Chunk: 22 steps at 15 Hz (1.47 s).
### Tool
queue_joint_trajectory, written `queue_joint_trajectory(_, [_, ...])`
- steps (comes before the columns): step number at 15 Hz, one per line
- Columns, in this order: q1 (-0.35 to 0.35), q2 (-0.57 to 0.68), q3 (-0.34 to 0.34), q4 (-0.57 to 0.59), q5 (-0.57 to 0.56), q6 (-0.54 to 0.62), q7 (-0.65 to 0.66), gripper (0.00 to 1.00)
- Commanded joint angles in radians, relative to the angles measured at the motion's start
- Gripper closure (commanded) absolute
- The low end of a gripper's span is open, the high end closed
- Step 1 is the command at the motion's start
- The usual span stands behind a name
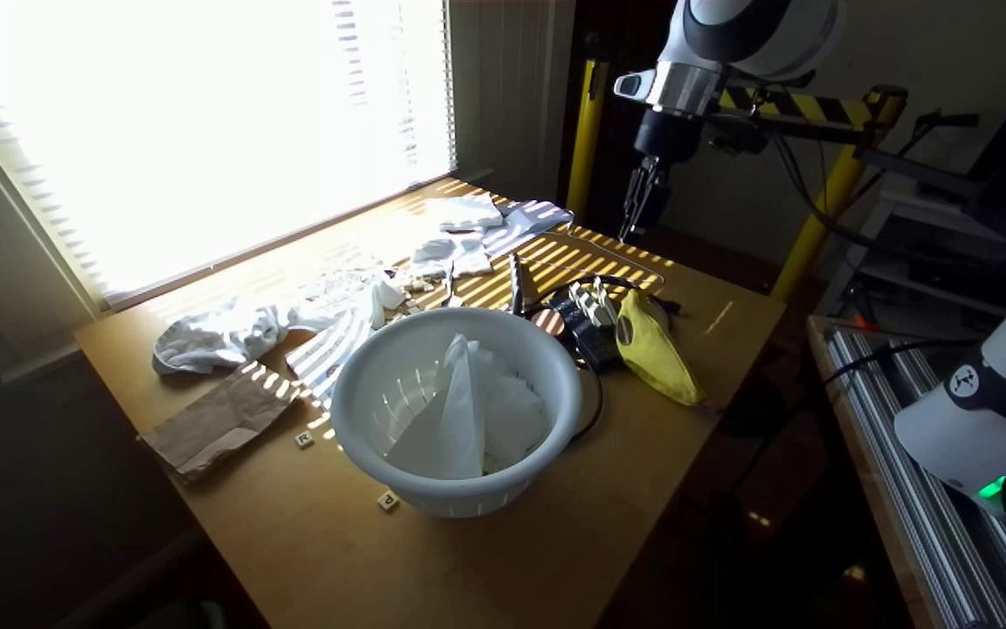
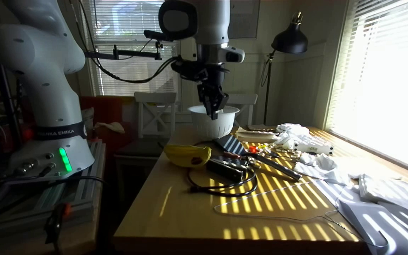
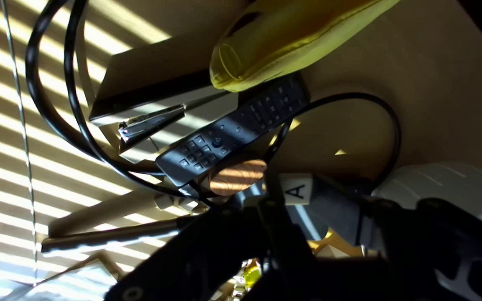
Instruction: Pick up two objects from the table and put them inside the banana purse.
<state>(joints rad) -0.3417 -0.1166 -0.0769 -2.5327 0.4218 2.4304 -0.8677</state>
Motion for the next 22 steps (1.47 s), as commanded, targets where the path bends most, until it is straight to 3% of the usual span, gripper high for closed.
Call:
queue_joint_trajectory(1, [0.077,-0.033,-0.090,-0.034,-0.018,0.002,0.024,0.74])
queue_joint_trajectory(5, [0.086,-0.098,-0.126,-0.095,-0.025,0.004,0.039,0.74])
queue_joint_trajectory(6, [0.100,-0.070,-0.118,-0.087,-0.022,0.004,0.033,0.94])
queue_joint_trajectory(11, [0.163,-0.030,-0.135,-0.099,-0.030,-0.011,0.028,0.94])
queue_joint_trajectory(19, [0.161,0.031,-0.133,-0.108,-0.175,-0.140,0.047,0.94])
queue_joint_trajectory(22, [0.169,0.050,-0.124,-0.119,-0.178,-0.109,0.040,0.94])
